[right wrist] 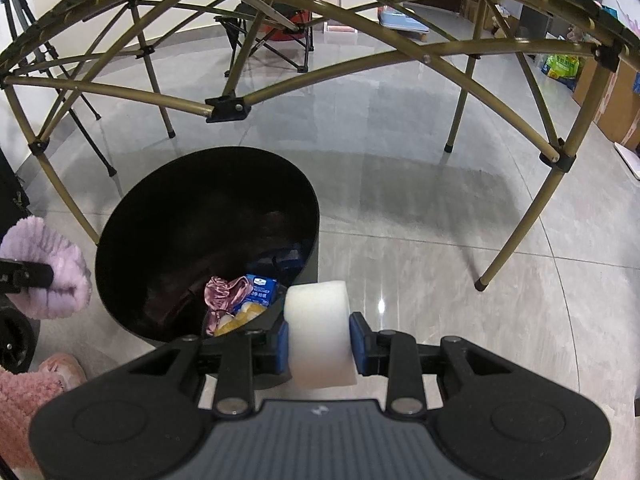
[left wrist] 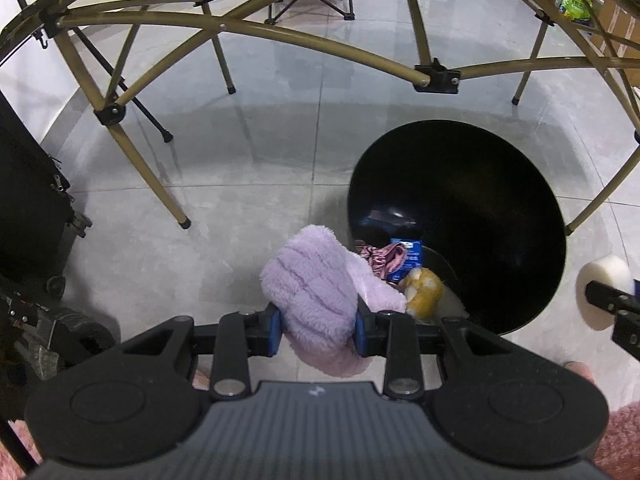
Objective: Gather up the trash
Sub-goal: 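Lower the left gripper over the bin and open it to drop the lilac towel, then move the right gripper over the bin and release the white foam roll, then move both tools back up over the table toward the remaining items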
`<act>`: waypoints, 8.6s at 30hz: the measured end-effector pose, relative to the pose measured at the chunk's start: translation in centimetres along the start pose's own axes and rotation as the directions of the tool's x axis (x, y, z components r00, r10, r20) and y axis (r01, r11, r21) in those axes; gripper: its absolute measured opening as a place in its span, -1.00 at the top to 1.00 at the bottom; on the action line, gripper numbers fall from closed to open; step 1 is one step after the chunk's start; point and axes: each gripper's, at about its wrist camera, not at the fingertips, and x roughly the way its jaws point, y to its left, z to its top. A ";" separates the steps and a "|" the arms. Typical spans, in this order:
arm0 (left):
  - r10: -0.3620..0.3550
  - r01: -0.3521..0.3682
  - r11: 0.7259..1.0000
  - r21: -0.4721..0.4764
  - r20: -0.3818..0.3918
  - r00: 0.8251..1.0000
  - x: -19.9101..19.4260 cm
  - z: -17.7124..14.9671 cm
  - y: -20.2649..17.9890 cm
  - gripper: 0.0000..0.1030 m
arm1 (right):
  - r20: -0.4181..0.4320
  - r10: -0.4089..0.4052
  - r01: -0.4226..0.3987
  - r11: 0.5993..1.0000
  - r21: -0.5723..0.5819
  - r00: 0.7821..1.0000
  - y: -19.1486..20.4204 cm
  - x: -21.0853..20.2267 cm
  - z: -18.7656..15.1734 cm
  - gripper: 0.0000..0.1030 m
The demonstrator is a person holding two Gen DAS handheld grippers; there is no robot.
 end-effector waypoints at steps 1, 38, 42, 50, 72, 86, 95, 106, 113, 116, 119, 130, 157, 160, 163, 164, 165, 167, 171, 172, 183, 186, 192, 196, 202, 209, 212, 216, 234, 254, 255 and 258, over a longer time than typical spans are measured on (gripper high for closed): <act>-0.002 0.002 1.000 0.002 0.000 1.000 -0.1 0.1 -0.2 0.35 | -0.003 -0.001 0.001 1.000 0.002 1.000 0.0 0.1 0.0 0.43; -0.116 0.117 0.992 0.045 -0.020 0.993 1.0 5.3 -11.1 0.35 | -0.040 -0.029 0.033 0.995 0.099 0.999 -3.9 1.9 -0.5 0.43; -0.124 0.125 0.991 0.043 -0.026 0.992 1.4 5.6 -12.0 0.35 | -0.046 -0.036 0.041 0.994 0.106 0.998 -4.3 2.1 -0.6 0.43; -0.102 0.105 0.993 0.045 -0.051 0.993 2.5 5.8 -13.2 0.35 | -0.046 -0.049 0.054 0.993 0.107 0.998 -4.9 2.0 -0.9 0.43; -0.048 0.045 0.999 -0.019 -0.169 0.984 4.4 5.8 -12.0 -0.99 | -0.051 -0.050 0.056 0.993 0.108 0.997 -5.1 2.0 -0.9 0.42; -0.044 0.042 0.999 -0.016 -0.190 0.981 4.5 5.7 -11.8 -0.99 | -0.054 -0.048 0.053 0.993 0.102 0.997 -4.9 2.1 -1.0 0.42; -0.044 0.043 0.999 -0.014 -0.182 0.982 4.2 5.6 -11.6 -1.00 | -0.052 -0.053 0.058 0.993 0.100 0.997 -4.8 1.8 -0.9 0.42; -0.053 0.049 0.998 -0.032 -0.143 0.988 2.7 5.8 -9.7 -1.00 | -0.029 -0.048 0.050 0.995 0.084 0.998 -4.0 1.0 -0.1 0.42; -0.054 0.048 0.997 -0.060 -0.109 0.993 1.5 6.0 -7.3 -1.00 | 0.005 -0.047 0.046 0.995 0.084 0.999 -2.8 -0.1 1.3 0.42; -0.053 0.047 0.997 -0.064 -0.092 0.994 0.9 5.9 -6.1 -1.00 | 0.045 -0.044 0.040 0.996 0.085 0.998 -2.1 -1.0 2.2 0.42; -0.046 0.039 0.996 -0.079 -0.083 0.996 0.5 5.8 -4.8 -1.00 | 0.067 -0.037 0.032 0.997 0.076 0.997 -1.2 -1.4 3.0 0.42; -0.006 -0.001 0.992 -0.127 -0.052 0.999 -0.4 4.9 0.2 -1.00 | 0.078 0.023 -0.023 1.000 -0.006 0.997 4.4 -0.8 5.1 0.42; 0.094 -0.119 0.973 -0.197 -0.133 0.987 2.5 2.2 7.2 -1.00 | -0.117 0.104 -0.103 0.995 0.013 0.988 10.0 4.8 6.2 0.41; 0.093 -0.119 0.974 -0.192 -0.139 0.986 2.8 2.0 7.4 -1.00 | -0.133 0.104 -0.103 0.995 0.015 0.986 10.1 5.4 6.2 0.41; 0.093 -0.119 0.976 -0.185 -0.146 0.985 3.0 2.0 7.3 -1.00 | -0.144 0.106 -0.105 0.994 0.012 0.984 10.3 5.7 6.2 0.41; 0.092 -0.119 0.976 -0.183 -0.148 0.985 3.1 1.9 7.3 -1.00 | -0.148 0.106 -0.106 0.994 0.010 0.983 10.4 5.9 6.2 0.41; 0.092 -0.119 0.976 -0.182 -0.152 0.984 3.2 1.9 7.3 -1.00 | -0.151 0.106 -0.106 0.994 0.008 0.983 10.5 6.0 6.2 0.40; 0.091 -0.120 0.976 -0.180 -0.159 0.983 3.4 1.8 7.3 -1.00 | -0.157 0.108 -0.109 0.994 0.005 0.982 10.6 6.1 6.2 0.39; 0.089 -0.119 0.977 -0.178 -0.166 0.982 3.7 1.7 7.4 -1.00 | -0.165 0.109 -0.111 0.994 0.001 0.980 10.6 6.5 6.2 0.39; 0.088 -0.118 0.977 -0.177 -0.166 0.982 3.7 1.7 7.4 -1.00 | -0.166 0.109 -0.110 0.994 0.002 0.980 10.6 6.5 6.2 0.39; 0.088 -0.117 0.978 -0.175 -0.165 0.982 3.6 1.7 7.3 -1.00 | -0.180 0.059 -0.063 0.998 -0.013 0.982 10.7 6.8 6.3 -1.00; 0.086 -0.115 0.978 -0.176 -0.163 0.983 3.6 1.7 7.3 -1.00 | -0.190 0.067 -0.070 0.997 -0.012 0.980 10.6 6.8 6.2 -1.00; 0.086 -0.114 0.979 -0.170 -0.162 0.983 3.6 1.7 7.1 -1.00 | -0.197 0.078 -0.082 0.997 -0.011 0.977 10.4 6.7 6.1 -1.00; 0.086 -0.114 0.979 -0.171 -0.162 0.983 3.7 1.7 7.1 -1.00 | -0.193 0.080 -0.083 0.997 -0.009 0.978 10.4 6.5 6.1 -1.00; 0.081 -0.107 0.980 -0.170 -0.155 0.985 3.4 1.7 7.0 -1.00 | -0.190 0.079 -0.083 0.996 -0.013 0.979 10.4 6.2 6.1 -1.00; 0.073 -0.096 0.981 -0.168 -0.136 0.988 2.9 1.5 7.0 -1.00 | -0.169 0.088 -0.093 0.995 -0.020 0.982 10.2 5.1 6.2 -1.00; 0.069 -0.090 0.982 -0.168 -0.125 0.990 2.5 1.6 7.1 -1.00 | -0.167 0.091 -0.096 0.995 -0.023 0.982 10.0 4.8 6.1 -1.00; 0.065 -0.081 0.983 -0.163 -0.104 0.992 1.9 1.6 6.8 -1.00 | -0.155 0.093 -0.099 0.994 -0.033 0.984 9.8 4.0 5.9 -1.00; 0.049 -0.046 0.986 -0.158 0.012 0.999 -2.0 1.6 5.8 -1.00 | -0.073 0.111 -0.114 0.993 -0.038 0.991 7.7 -0.5 5.0 -1.00; 0.036 0.017 0.986 -0.165 0.308 0.951 -10.7 5.9 4.2 -1.00 | 0.305 0.103 -0.087 0.994 -0.066 0.947 4.3 -9.0 9.0 -1.00; 0.036 0.018 0.987 -0.162 0.325 0.945 -11.1 6.3 4.1 -1.00 | 0.330 0.101 -0.082 0.994 -0.072 0.938 4.1 -9.4 9.3 -1.00; 0.040 0.019 0.988 -0.156 0.368 0.929 -12.0 7.4 3.7 -1.00 | 0.413 0.104 -0.075 0.993 -0.086 0.905 3.4 -10.9 10.4 -1.00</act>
